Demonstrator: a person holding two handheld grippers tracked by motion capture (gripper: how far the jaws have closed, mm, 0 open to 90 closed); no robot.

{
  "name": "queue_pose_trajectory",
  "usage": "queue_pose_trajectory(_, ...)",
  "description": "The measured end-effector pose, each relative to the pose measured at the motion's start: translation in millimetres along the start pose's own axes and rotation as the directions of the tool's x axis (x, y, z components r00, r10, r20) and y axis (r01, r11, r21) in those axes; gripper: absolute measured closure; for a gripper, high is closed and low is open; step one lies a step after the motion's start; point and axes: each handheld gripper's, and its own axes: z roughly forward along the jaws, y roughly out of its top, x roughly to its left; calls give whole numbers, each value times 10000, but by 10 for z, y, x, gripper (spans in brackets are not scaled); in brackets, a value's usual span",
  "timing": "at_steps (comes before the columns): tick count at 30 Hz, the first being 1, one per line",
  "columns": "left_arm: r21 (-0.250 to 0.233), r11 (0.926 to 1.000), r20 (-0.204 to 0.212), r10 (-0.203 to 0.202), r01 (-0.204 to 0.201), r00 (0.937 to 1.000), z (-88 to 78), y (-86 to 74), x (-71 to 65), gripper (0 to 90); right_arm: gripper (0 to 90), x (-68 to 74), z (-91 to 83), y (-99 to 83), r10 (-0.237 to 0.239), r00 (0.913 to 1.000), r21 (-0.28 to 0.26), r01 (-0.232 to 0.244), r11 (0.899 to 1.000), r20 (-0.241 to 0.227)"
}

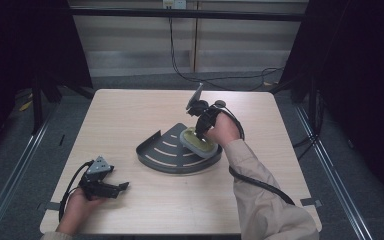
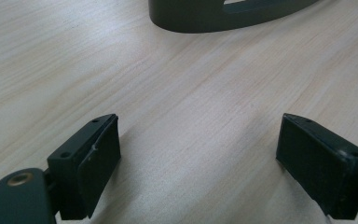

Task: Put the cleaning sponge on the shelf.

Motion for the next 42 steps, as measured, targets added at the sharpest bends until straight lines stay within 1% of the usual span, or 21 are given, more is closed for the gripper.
queue_pose_trajectory(4,2,10000,6,-3,3,10000,0,0,0,130,713,10,10,4,-42,10000,61,42,10000,11)
queue_pose_trajectory(5,1,10000,-3,3,-3,10000,0,0,0,130,713,12,18,2,-59,10000,-4,59,10000,39)
queue_pose_trajectory(17,3,10000,-5,2,-2,10000,0,0,0,130,713,2,47,-1,13,9999,84,-14,10000,99)
queue_pose_trajectory(22,2,10000,1,2,-2,10000,0,0,0,130,713,9,87,2,14,9999,49,-15,10000,116)
queue_pose_trajectory(24,-28,10000,-29,-2,2,10000,3,-1,-2,130,713,3,103,1,-77,9999,79,76,9999,127)
queue_pose_trajectory(26,-26,10000,-14,-10,10,10000,3,-1,-2,130,713,6,121,-1,33,10000,86,-34,10000,89)
queue_pose_trajectory(27,-27,10000,-26,-2,2,10000,2,-1,-1,130,713,1,128,-2,37,9999,139,-39,9999,116)
queue_pose_trajectory(30,-29,10000,-26,-2,2,10000,3,-1,-1,130,713,-10,158,-10,15,9999,72,-16,10000,117)
queue_pose_trajectory(31,-30,10000,-26,-4,4,10000,3,-1,-1,130,713,-6,168,-11,84,9999,103,-85,9999,80)
queue_pose_trajectory(33,-28,10000,-20,-9,9,10000,3,-1,-2,130,713,-9,184,-14,15,9999,78,-16,10000,120)
queue_pose_trajectory(35,-28,10000,-29,-1,1,10000,2,-1,-1,130,713,-6,197,-17,109,9999,131,-110,9999,87)
queue_pose_trajectory(39,-28,10000,-30,-3,3,10000,2,-1,-2,130,713,-14,224,-21,49,10000,118,-50,9999,80)
queue_pose_trajectory(40,-30,10000,-30,-4,4,10000,3,-1,-2,130,713,-6,226,-20,138,9999,163,-139,9998,77)
queue_pose_trajectory(42,-30,10000,-23,-8,8,10000,3,-1,-2,130,712,-5,237,-21,96,9999,130,-98,9999,103)
